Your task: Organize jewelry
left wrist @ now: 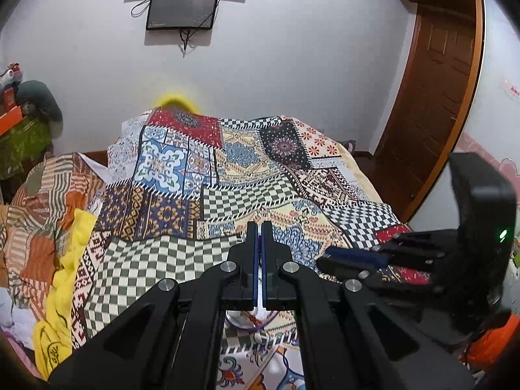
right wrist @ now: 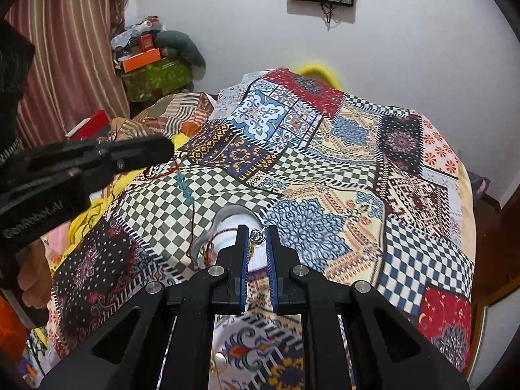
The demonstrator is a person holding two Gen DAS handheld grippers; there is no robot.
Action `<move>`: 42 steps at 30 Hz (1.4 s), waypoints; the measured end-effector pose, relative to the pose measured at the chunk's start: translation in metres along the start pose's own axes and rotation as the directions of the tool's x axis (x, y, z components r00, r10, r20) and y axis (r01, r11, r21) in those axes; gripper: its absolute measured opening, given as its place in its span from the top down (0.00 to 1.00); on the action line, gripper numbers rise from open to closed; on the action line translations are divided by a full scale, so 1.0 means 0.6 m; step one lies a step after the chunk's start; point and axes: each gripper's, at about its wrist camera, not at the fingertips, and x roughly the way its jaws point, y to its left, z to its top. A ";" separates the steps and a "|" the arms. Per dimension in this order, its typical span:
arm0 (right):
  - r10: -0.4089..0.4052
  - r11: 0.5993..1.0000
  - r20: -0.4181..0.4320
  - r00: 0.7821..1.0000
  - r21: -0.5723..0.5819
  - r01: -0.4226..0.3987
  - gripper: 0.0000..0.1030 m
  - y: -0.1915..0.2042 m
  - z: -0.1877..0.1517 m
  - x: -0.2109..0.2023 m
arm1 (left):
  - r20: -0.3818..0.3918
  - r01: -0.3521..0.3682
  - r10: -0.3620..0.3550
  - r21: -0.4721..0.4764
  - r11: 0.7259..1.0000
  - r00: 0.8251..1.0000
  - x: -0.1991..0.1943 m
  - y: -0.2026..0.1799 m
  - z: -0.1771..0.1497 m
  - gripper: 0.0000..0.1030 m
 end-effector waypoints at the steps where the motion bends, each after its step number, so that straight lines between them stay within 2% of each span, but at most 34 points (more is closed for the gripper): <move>1: 0.002 1.000 -0.002 1.000 -0.002 -0.002 0.91 0.001 0.002 0.006 | 0.003 0.001 -0.001 0.003 1.000 1.000 0.003 0.000 0.003 1.00; 5: 0.014 1.000 -0.016 1.000 0.000 -0.014 0.91 0.001 0.005 0.025 | -0.010 0.002 -0.002 0.008 1.000 1.000 0.022 0.002 0.003 1.00; 9: 0.023 1.000 -0.053 0.998 -0.002 -0.023 0.91 0.000 0.002 0.054 | -0.067 0.024 -0.025 -0.025 0.999 0.997 0.056 0.015 -0.018 1.00; 15: 0.051 0.999 -0.124 0.991 0.004 -0.051 0.91 -0.003 -0.011 0.094 | -0.182 0.056 -0.072 -0.094 0.994 0.981 0.110 0.038 -0.075 1.00; 20: 0.071 0.997 -0.181 0.981 0.010 -0.070 0.91 -0.005 -0.013 0.119 | -0.234 0.058 -0.079 -0.097 0.994 0.969 0.129 0.038 -0.109 1.00; 30: 0.071 0.997 -0.227 0.971 -0.013 -0.076 0.91 0.005 -0.014 0.141 | -0.230 0.040 -0.051 -0.052 0.998 0.972 0.121 0.032 -0.110 1.00; 36: 0.065 0.997 -0.234 0.970 -0.015 -0.070 0.91 -0.001 -0.015 0.138 | -0.219 0.016 -0.020 -0.020 1.000 0.976 0.100 0.027 -0.104 0.95; 37: 0.071 0.997 -0.236 0.969 -0.012 -0.076 0.90 -0.002 -0.014 0.134 | -0.216 0.011 -0.014 -0.016 1.000 0.976 0.094 0.026 -0.102 0.91; 40: 0.062 0.997 -0.215 0.975 -0.022 -0.068 0.78 0.000 -0.010 0.120 | -0.193 -0.012 0.010 -0.008 1.000 0.981 0.074 0.025 -0.096 0.78; 42: 0.027 0.999 -0.182 0.983 -0.039 -0.035 0.62 0.002 -0.008 0.102 | -0.177 -0.025 0.023 -0.007 1.000 0.984 0.061 0.025 -0.091 0.75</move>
